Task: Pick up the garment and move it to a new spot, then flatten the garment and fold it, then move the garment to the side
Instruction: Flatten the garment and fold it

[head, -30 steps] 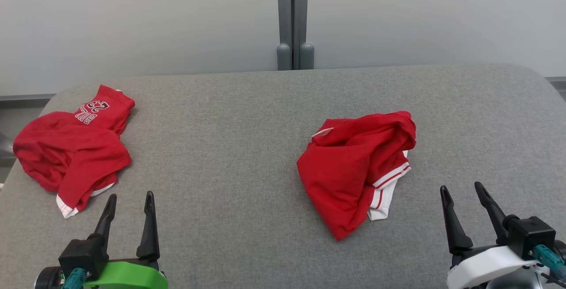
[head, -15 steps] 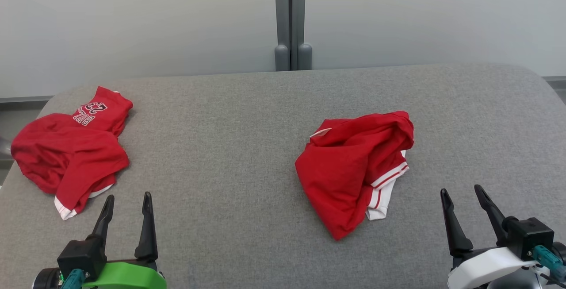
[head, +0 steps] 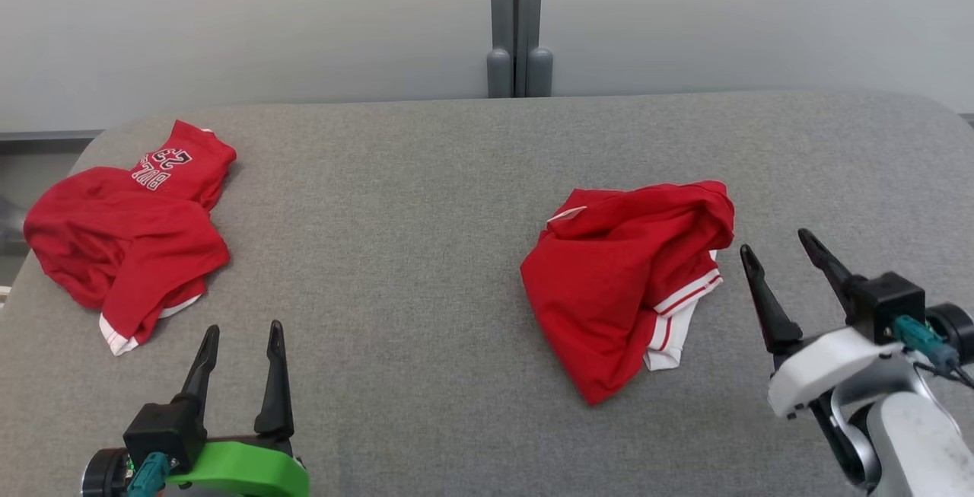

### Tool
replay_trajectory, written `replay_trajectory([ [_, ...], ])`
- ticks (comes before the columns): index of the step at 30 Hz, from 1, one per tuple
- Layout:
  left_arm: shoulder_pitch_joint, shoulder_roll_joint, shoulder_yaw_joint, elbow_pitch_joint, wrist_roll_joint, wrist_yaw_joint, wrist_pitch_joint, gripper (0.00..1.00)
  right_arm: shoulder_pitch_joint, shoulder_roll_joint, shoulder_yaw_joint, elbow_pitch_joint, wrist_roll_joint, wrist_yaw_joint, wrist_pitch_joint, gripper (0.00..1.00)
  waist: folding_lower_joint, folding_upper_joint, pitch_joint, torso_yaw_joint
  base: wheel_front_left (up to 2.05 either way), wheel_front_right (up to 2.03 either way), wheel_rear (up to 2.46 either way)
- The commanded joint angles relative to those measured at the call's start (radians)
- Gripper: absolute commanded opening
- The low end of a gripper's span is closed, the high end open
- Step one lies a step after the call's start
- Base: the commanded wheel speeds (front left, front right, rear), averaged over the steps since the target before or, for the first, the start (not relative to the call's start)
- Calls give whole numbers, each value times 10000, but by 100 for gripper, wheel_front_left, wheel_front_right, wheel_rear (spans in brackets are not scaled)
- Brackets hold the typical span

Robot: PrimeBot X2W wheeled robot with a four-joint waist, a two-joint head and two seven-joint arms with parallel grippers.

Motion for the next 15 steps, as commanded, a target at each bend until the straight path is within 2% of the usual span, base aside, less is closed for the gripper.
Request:
replay_trajectory([
  [1, -217, -30, -8, 39, 27, 25, -73, 100, -375, -203, 96, 247, 47, -12, 82, 100, 0, 0, 228, 157, 0, 0, 0],
  [8, -675, -278, -256, 215, 144, -32, -170, 100, -2006, -905, 754, 1954, 323, -12, 117, 100, 0, 0, 850, 524, 0, 0, 0],
  [15, -1154, -494, -431, 456, 240, -106, -229, 100, -3194, -1230, 1739, 3913, 941, -12, -28, 100, 0, 0, 1344, 868, 0, 0, 0],
])
